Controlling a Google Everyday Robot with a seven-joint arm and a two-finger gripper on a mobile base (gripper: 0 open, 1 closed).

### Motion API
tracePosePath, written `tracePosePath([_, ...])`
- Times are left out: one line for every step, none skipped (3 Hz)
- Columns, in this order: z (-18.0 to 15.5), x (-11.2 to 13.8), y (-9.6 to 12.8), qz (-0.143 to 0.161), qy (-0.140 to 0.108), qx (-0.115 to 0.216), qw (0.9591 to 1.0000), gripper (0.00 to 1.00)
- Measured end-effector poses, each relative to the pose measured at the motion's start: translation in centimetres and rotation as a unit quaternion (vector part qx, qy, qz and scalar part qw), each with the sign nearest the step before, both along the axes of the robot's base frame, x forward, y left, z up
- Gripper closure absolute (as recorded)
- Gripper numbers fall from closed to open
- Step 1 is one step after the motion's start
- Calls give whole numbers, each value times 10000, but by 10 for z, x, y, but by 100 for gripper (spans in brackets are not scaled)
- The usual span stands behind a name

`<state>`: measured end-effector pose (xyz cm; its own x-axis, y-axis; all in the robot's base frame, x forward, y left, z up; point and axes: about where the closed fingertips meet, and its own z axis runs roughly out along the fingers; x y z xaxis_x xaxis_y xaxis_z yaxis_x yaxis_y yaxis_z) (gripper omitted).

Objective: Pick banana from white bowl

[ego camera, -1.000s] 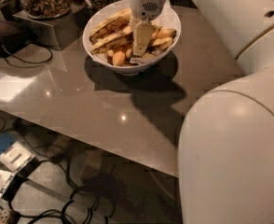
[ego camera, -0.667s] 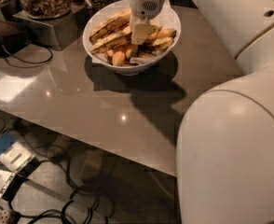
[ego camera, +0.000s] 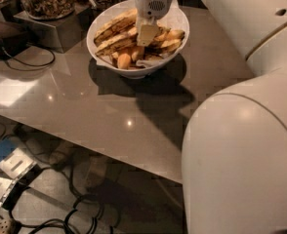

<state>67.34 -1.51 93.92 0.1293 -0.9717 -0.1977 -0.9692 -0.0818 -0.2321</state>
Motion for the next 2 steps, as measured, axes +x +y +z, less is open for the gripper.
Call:
tracePosePath([30, -15, -6, -268, -229, 80, 9993, 100])
tracePosePath([65, -38, -13, -411, -545, 334, 9971, 100])
